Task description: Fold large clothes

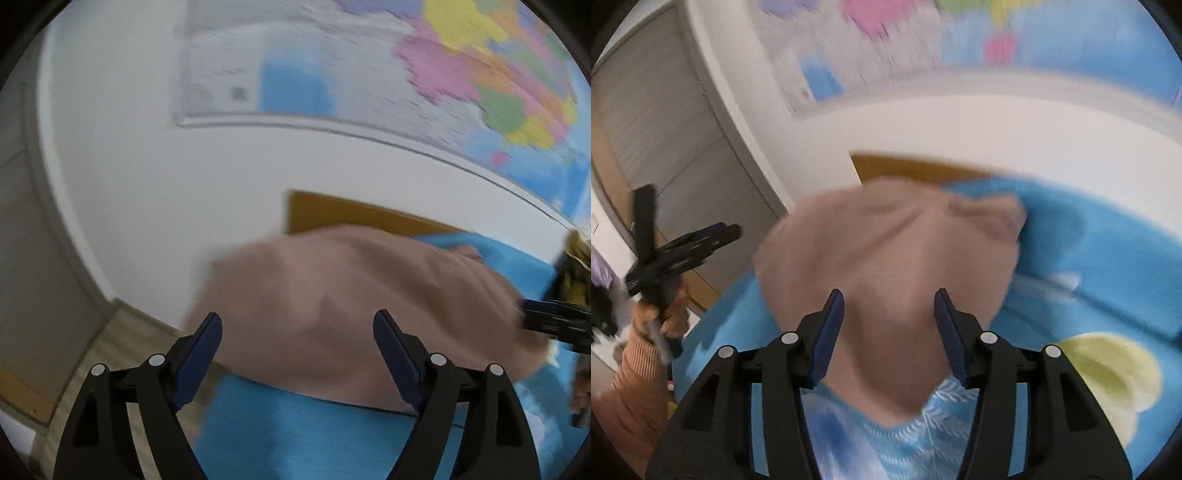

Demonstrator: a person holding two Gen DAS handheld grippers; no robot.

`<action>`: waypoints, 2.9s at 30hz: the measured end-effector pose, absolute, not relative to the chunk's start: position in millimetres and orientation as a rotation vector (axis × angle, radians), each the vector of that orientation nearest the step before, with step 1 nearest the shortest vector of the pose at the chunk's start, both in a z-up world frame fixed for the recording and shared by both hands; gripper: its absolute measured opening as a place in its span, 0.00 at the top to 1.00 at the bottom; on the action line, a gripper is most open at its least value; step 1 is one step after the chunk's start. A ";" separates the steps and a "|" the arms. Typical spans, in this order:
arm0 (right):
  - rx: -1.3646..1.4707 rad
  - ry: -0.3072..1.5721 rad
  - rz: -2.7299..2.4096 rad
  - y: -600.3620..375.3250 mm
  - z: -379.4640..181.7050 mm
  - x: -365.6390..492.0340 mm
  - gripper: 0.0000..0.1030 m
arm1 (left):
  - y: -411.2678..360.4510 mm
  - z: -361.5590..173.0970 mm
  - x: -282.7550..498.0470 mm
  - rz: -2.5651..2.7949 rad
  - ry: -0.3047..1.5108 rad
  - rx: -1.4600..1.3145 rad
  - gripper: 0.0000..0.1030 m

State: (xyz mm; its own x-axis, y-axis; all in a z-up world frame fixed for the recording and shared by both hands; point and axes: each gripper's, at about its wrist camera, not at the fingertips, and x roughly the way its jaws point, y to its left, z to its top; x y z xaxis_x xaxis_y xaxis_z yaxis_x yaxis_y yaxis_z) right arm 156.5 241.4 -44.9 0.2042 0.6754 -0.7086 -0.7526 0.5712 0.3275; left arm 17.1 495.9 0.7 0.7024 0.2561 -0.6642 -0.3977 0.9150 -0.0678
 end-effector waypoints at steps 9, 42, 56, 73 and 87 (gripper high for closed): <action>-0.079 0.937 1.007 224.6 -42.9 147.0 0.56 | 440.2 -31.8 39.0 0.278 0.785 -0.173 0.21; -0.196 0.881 1.039 219.4 -62.1 102.1 0.51 | 372.7 -37.7 35.0 0.298 0.796 -0.119 0.17; -0.163 0.757 1.001 185.0 -35.9 73.3 0.14 | 338.3 -12.2 3.5 0.351 0.690 -0.147 0.07; -0.142 0.720 0.953 136.9 -19.9 28.3 0.06 | 302.2 -8.0 -39.8 0.414 0.664 -0.190 0.07; -0.113 0.688 0.943 106.0 -15.7 2.6 0.06 | 283.5 -3.4 -62.2 0.419 0.654 -0.181 0.07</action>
